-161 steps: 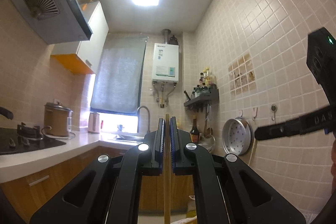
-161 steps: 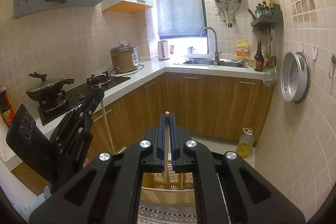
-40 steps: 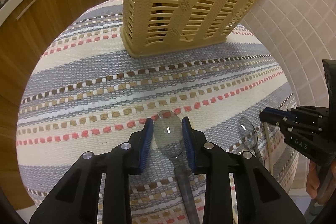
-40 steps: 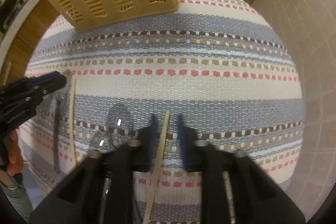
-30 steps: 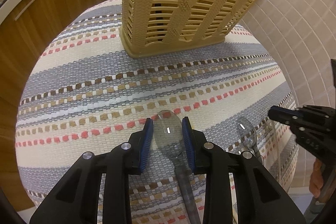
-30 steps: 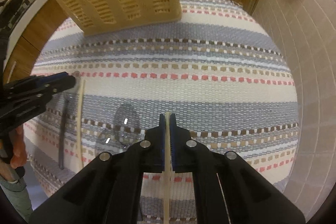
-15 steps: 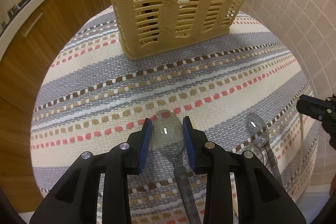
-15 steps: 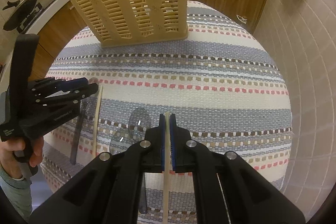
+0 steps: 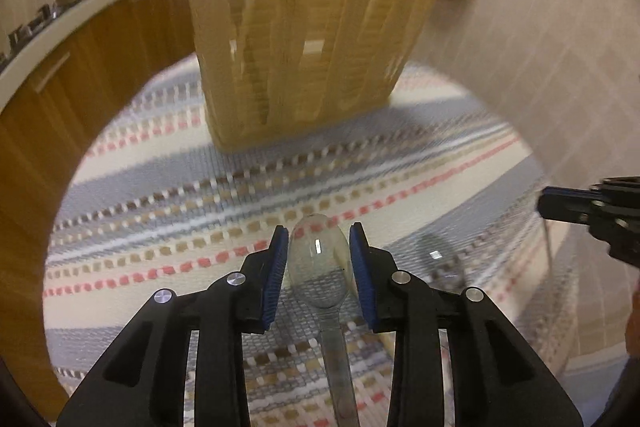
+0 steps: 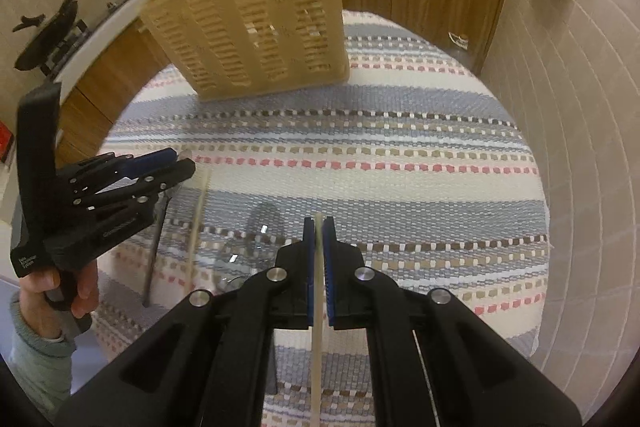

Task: Organize utensils
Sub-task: 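Lift the held spoon and chopstick and carry them over the beige basket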

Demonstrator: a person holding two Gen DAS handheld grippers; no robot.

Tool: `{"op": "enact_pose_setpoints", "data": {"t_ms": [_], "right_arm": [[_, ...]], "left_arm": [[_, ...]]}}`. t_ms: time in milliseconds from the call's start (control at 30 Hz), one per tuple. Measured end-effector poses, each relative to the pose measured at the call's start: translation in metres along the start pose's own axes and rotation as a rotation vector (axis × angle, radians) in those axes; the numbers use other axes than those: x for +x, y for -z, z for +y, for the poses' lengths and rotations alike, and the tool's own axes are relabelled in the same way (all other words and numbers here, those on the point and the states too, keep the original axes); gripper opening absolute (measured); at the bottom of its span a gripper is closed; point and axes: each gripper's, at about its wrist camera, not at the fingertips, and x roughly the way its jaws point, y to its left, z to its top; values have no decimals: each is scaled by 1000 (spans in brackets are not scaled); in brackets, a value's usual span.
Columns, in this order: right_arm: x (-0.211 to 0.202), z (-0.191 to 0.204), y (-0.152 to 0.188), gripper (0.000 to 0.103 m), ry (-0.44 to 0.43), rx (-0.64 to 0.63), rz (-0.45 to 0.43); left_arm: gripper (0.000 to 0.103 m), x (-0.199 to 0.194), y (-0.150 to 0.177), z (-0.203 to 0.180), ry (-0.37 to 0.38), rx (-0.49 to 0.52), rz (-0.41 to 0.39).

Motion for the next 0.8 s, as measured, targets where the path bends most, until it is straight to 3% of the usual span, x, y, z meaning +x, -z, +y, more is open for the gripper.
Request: {"op": "enact_pose_setpoints", "data": {"t_ms": [200,533,800], "right_arm": [[-40,9,4,3,-16,-18,-98],[-98,28,1,3,-9,-48,-257],[-149,54,-33,3,62,-113,-470]], "left_arm": [[30,-69,6,0,75,38,-282],[30,-131,8,-27,-8,114,-575],[30,-180,-29,-30,-45,161,-814]]}}
